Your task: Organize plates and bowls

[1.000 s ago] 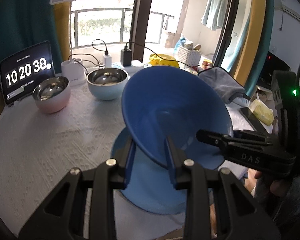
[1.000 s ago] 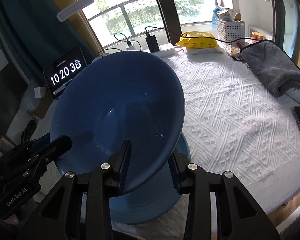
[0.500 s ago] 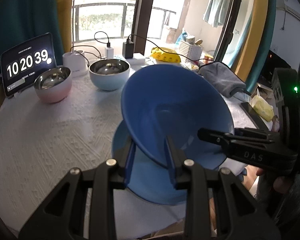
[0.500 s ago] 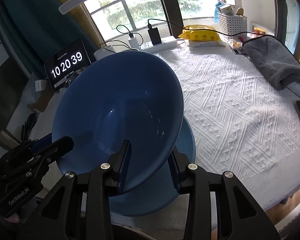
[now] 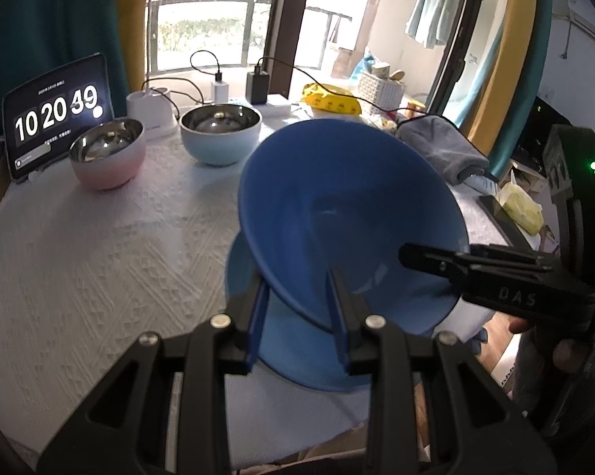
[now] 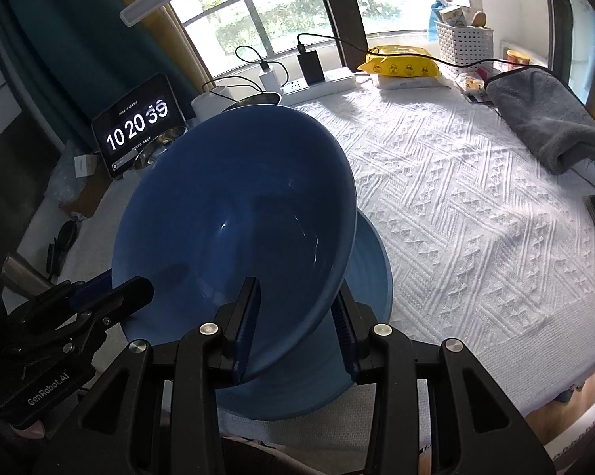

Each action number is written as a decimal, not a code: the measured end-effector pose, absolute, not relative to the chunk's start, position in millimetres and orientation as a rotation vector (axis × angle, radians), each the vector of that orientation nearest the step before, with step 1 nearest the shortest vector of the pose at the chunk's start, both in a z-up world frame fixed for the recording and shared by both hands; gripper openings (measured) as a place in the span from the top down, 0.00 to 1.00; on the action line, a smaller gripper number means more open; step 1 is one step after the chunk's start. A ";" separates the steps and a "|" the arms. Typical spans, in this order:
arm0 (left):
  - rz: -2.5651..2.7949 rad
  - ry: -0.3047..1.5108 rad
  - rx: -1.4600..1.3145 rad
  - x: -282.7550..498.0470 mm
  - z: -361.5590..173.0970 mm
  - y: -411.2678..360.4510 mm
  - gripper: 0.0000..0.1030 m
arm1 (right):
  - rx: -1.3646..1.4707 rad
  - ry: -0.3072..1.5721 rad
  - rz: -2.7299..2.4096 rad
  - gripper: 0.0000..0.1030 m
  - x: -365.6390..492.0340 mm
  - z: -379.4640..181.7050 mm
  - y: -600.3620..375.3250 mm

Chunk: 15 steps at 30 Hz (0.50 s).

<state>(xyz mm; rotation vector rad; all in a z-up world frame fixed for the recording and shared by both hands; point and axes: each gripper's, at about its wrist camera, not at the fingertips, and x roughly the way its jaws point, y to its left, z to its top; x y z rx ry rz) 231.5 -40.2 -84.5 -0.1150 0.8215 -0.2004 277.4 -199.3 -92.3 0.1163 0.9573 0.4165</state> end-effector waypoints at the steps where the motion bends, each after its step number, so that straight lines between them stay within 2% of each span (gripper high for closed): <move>1: -0.200 0.826 -0.117 231.8 -85.6 -39.8 0.70 | 0.116 0.958 0.418 0.62 276.9 -92.2 -199.3; 15: -0.179 0.825 -0.133 228.3 -79.8 -31.3 0.69 | 0.132 0.922 0.441 0.62 274.7 -76.0 -208.4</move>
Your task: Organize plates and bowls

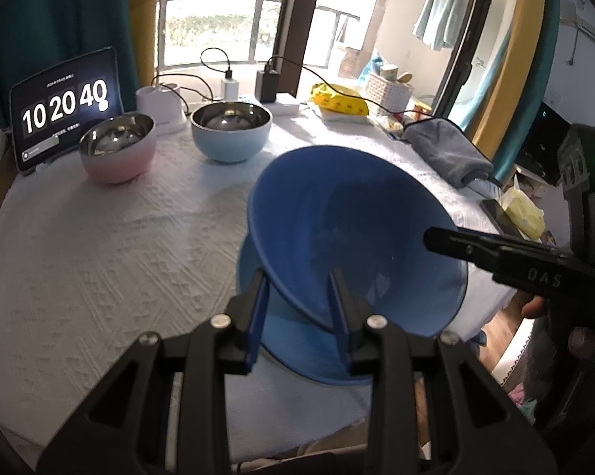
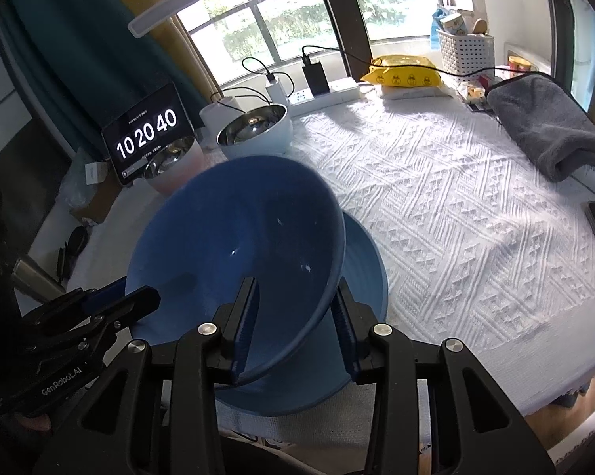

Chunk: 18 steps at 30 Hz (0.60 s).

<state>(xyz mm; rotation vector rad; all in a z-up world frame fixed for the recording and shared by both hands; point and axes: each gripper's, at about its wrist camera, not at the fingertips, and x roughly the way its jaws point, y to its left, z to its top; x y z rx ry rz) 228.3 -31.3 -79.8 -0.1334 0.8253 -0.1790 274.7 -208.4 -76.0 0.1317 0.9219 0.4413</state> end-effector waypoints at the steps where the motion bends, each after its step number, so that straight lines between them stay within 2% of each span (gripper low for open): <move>1: -0.176 0.823 -0.132 227.7 -79.1 -30.5 0.69 | 0.132 0.919 0.441 0.62 274.8 -74.9 -209.1; 18: -0.153 0.812 -0.140 224.8 -74.3 -15.0 0.69 | 0.124 0.904 0.432 0.62 280.4 -63.4 -211.9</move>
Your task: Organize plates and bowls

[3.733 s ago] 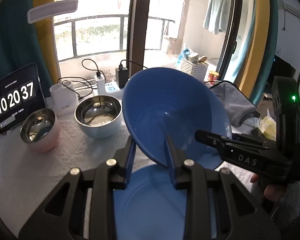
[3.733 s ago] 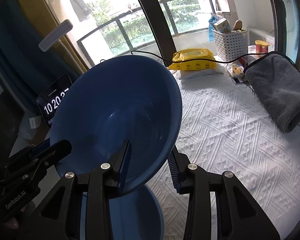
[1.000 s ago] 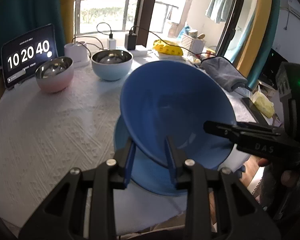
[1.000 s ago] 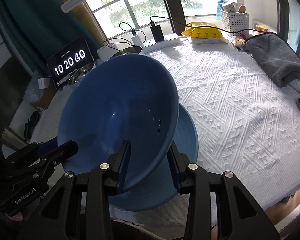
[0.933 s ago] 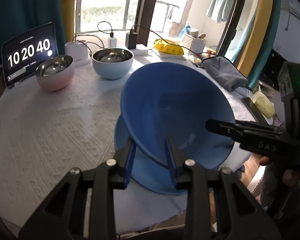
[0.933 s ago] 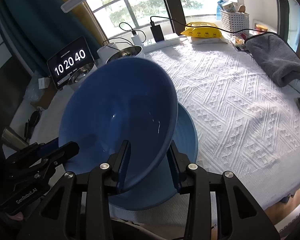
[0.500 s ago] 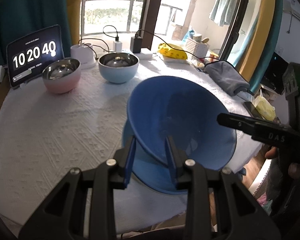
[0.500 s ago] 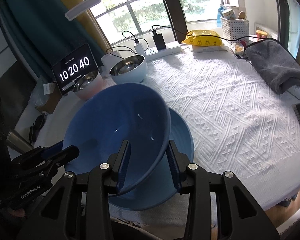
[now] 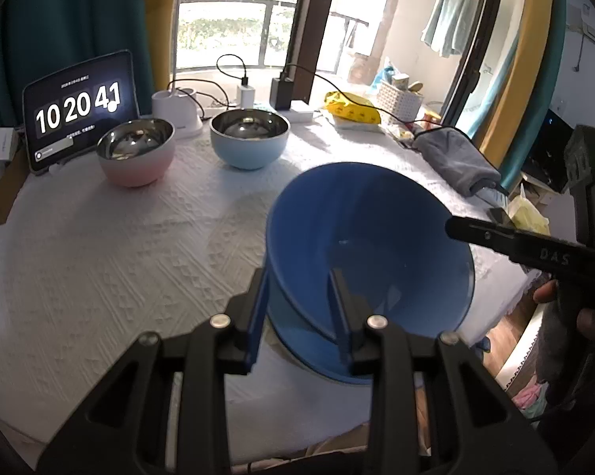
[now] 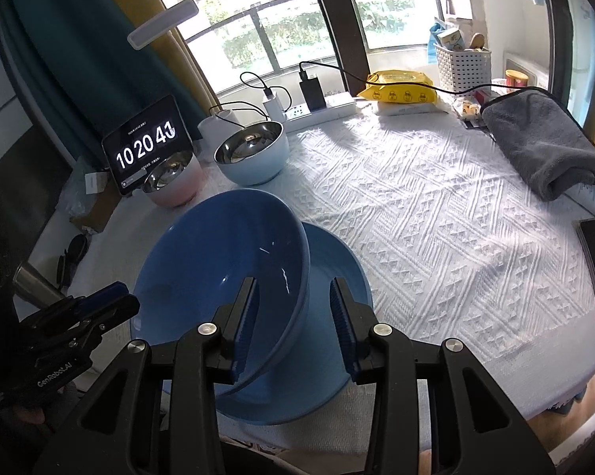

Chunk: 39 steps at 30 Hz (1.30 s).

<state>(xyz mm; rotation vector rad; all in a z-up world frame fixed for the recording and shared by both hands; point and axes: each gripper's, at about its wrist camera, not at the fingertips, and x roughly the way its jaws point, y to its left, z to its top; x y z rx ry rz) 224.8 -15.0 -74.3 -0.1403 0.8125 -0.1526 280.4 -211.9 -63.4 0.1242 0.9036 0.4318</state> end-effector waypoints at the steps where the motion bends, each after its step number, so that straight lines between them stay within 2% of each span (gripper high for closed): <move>1: -0.153 0.813 -0.139 225.0 -74.3 -15.4 0.69 | 0.123 0.904 0.432 0.62 280.5 -63.3 -211.4; 11: -0.157 0.800 -0.113 235.0 -72.8 -18.4 0.69 | 0.079 0.913 0.473 0.62 287.4 -71.4 -193.6; 25: 0.007 0.697 -0.187 244.8 -41.7 64.7 0.69 | -0.067 0.797 0.572 0.65 334.2 -15.4 -92.0; 32: 0.089 0.775 -0.245 251.7 -82.4 113.8 0.69 | -0.061 0.899 0.666 0.65 356.2 -55.4 -40.6; 39: 0.068 0.816 -0.284 252.8 -102.8 131.3 0.67 | -0.073 0.981 0.694 0.65 363.7 -85.6 -18.5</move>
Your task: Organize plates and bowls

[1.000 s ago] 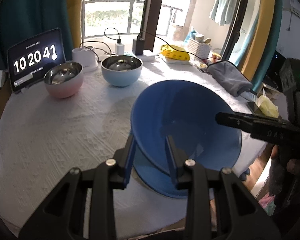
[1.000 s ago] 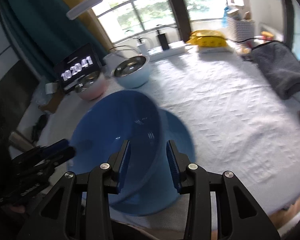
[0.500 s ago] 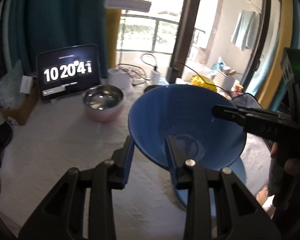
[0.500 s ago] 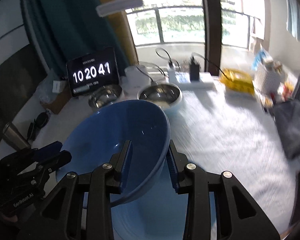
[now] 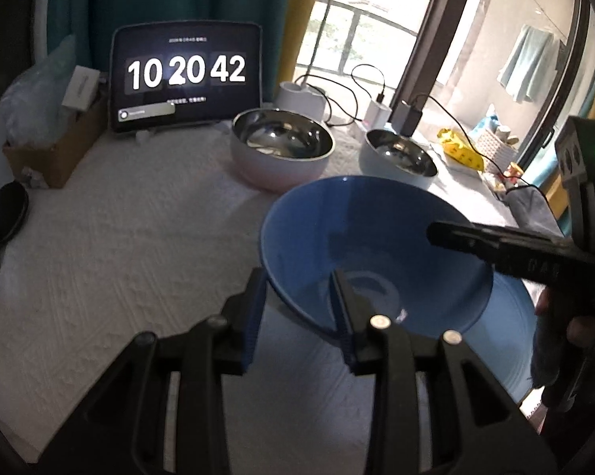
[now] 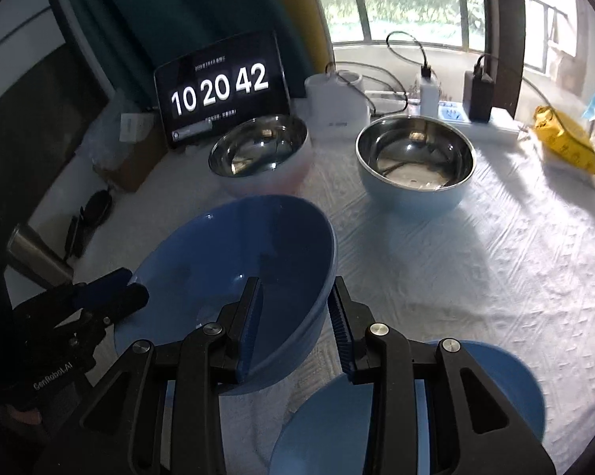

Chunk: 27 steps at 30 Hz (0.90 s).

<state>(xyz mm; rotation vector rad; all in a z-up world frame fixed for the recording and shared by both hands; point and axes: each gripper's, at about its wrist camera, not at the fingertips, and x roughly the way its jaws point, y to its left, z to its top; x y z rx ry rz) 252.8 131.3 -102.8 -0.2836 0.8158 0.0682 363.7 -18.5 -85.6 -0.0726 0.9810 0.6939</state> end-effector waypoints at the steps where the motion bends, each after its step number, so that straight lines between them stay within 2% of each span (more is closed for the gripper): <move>1: 0.072 0.822 -0.286 253.8 -104.7 133.5 0.67 | -0.061 0.987 0.699 0.64 365.3 -85.0 -19.6; 4: 0.100 0.831 -0.294 254.8 -105.6 143.3 0.66 | -0.039 0.991 0.693 0.64 369.2 -79.8 -23.6; 8: 0.104 0.815 -0.320 256.3 -100.0 157.9 0.58 | -0.027 0.965 0.669 0.63 375.0 -66.4 -32.1; 19: 0.111 0.732 -0.325 291.1 -73.2 182.8 0.57 | 0.002 0.957 0.681 0.62 414.1 -52.6 -10.3; 27: 0.090 0.752 -0.313 328.0 -80.6 198.8 0.57 | -0.006 0.986 0.671 0.62 441.5 -62.1 21.3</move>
